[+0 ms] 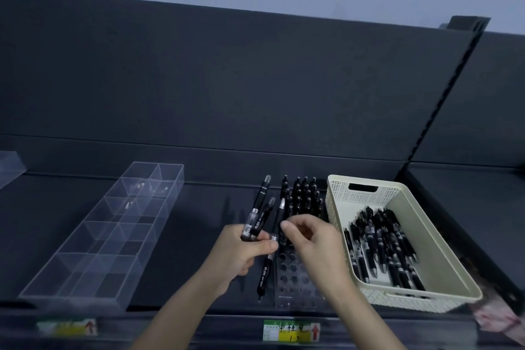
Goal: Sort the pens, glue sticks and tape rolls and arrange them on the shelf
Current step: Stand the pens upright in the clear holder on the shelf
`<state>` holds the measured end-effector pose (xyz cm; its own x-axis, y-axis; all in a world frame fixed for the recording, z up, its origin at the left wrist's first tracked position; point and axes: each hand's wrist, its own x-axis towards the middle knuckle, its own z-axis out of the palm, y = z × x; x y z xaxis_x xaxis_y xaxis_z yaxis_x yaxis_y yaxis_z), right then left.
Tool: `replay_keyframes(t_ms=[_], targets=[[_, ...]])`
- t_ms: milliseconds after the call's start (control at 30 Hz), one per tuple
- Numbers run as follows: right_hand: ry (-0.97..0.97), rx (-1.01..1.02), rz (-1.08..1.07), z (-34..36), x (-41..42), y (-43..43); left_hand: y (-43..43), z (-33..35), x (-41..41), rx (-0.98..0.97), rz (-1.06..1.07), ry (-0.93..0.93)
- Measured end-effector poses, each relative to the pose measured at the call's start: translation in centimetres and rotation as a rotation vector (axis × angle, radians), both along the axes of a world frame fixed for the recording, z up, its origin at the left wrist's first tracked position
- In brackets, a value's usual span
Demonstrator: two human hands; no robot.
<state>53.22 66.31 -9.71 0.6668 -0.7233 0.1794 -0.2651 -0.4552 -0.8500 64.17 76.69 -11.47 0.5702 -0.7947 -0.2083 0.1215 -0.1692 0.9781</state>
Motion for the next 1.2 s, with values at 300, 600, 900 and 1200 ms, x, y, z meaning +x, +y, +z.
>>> replay_keyframes(t_ms=[300,600,900,1200], targets=[[-0.525,0.719,-0.048,1.3,-2.5,-2.2,0.4,1.0,-0.1,0.090,-0.135,-0.035],[-0.037,0.419,0.138,-0.4,-3.8,-2.3,-1.1,1.6,0.7,-0.162,0.138,0.124],[-0.027,0.313,0.218,-1.2,-2.4,-2.2,-0.7,-0.2,0.4,-0.033,0.153,0.050],[0.132,-0.025,-0.055,-3.8,-0.3,-3.3,0.9,-2.5,0.5,0.032,0.179,-0.033]])
